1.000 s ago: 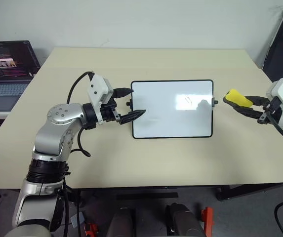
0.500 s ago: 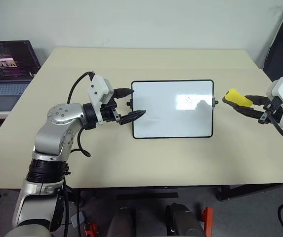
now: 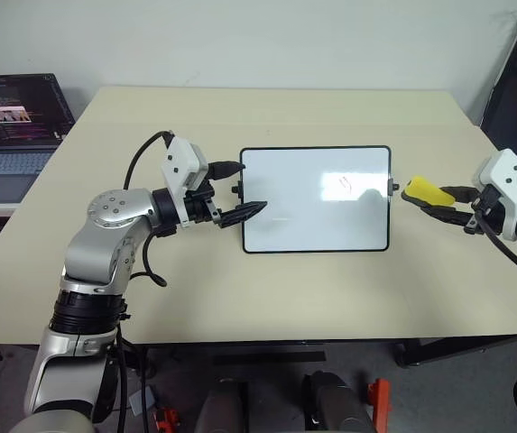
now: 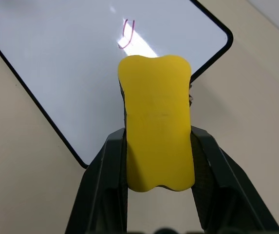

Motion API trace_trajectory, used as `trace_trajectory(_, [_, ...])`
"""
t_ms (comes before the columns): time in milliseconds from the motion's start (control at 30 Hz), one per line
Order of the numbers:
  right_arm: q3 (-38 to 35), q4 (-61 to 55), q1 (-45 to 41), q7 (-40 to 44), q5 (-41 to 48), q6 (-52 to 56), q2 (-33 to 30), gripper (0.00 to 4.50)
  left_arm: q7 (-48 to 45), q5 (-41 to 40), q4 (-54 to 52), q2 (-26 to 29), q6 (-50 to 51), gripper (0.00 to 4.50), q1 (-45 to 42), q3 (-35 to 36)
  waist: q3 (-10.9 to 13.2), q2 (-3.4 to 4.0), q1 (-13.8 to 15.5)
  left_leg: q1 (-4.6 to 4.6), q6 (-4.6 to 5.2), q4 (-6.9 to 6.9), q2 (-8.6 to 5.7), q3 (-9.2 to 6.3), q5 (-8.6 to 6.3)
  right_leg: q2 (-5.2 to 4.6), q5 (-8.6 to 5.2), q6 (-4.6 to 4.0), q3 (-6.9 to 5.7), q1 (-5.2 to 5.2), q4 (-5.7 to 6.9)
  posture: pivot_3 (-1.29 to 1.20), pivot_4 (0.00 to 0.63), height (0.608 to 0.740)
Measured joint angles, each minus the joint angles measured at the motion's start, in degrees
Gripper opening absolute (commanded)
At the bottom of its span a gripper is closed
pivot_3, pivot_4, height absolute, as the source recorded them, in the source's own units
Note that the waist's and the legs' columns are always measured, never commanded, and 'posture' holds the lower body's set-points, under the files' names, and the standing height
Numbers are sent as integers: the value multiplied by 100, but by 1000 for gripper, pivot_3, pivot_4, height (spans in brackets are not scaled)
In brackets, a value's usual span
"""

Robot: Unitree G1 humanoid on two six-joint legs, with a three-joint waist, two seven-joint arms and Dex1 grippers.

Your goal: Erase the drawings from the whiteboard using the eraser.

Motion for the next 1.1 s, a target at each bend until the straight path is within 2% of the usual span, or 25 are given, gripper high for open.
trace_trajectory(467, [165,109,-67,-69,-113,16,20,1317,9,1,-1,-4,0,4500,26,0,0,0,-5,1,0,1,0,0,0,0,0,0,1,0,2,0,150,740])
trace_trajectory(767, [241,118,-512,-289,-48,74,434,1317,76,5,0,-5,0,4500,35,0,0,0,3,0,0,2,0,-1,0,0,0,-1,0,0,4,0,150,740])
trace_trajectory(1100, [518,869,-886,-559,-455,-53,485,1317,105,14,-5,2,6,4500,43,0,0,0,-1,1,0,2,0,0,0,0,2,-4,0,0,5,0,150,740])
